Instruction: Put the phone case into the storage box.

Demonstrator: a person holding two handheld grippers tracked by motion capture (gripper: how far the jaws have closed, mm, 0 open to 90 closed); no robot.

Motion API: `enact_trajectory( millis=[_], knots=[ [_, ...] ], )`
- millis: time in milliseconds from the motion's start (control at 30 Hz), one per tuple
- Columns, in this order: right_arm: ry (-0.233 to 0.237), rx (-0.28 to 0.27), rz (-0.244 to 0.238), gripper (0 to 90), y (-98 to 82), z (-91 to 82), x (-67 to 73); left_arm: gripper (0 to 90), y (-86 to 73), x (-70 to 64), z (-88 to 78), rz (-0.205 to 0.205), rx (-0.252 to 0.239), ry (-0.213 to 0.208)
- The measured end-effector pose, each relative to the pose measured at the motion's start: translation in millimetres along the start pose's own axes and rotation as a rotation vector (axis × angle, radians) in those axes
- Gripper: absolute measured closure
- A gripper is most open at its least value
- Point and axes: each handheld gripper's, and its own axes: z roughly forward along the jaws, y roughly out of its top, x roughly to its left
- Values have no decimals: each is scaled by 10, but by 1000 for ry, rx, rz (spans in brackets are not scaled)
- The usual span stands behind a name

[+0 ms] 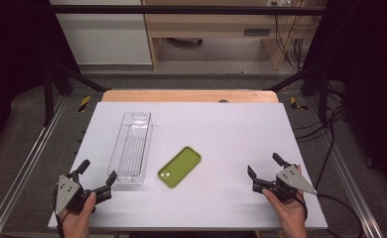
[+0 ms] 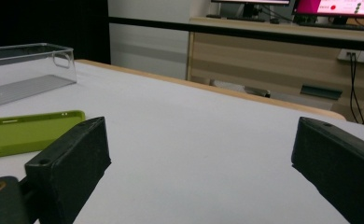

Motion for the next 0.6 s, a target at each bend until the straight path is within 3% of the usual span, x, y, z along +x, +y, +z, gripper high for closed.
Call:
enact_trajectory(
  millis=[100, 133, 333, 400, 433, 500, 600],
  knots=[
    [1, 28, 14, 61, -1, 4, 8, 23, 19, 4, -23, -15, -12, -4],
    [30, 72, 21, 96, 15, -12, 21, 23, 29, 2, -29, -16, -16, -5],
    [88, 167, 70, 76, 33, 14, 61, 22, 21, -19, -13, -13, 0, -15],
    [93, 181, 51, 79, 31, 23, 73, 22, 25, -21, -14, -13, 0, -13],
    [52, 191, -34, 91, 35, 44, 109, 22, 37, -19, -16, -4, 0, -11],
    [56, 197, -54, 90, 45, 50, 131, 23, 76, -17, -38, 14, -14, 0],
    [89, 226, -100, 90, 110, 81, 198, 24, 63, 7, -71, -5, -15, 5]
  ],
)
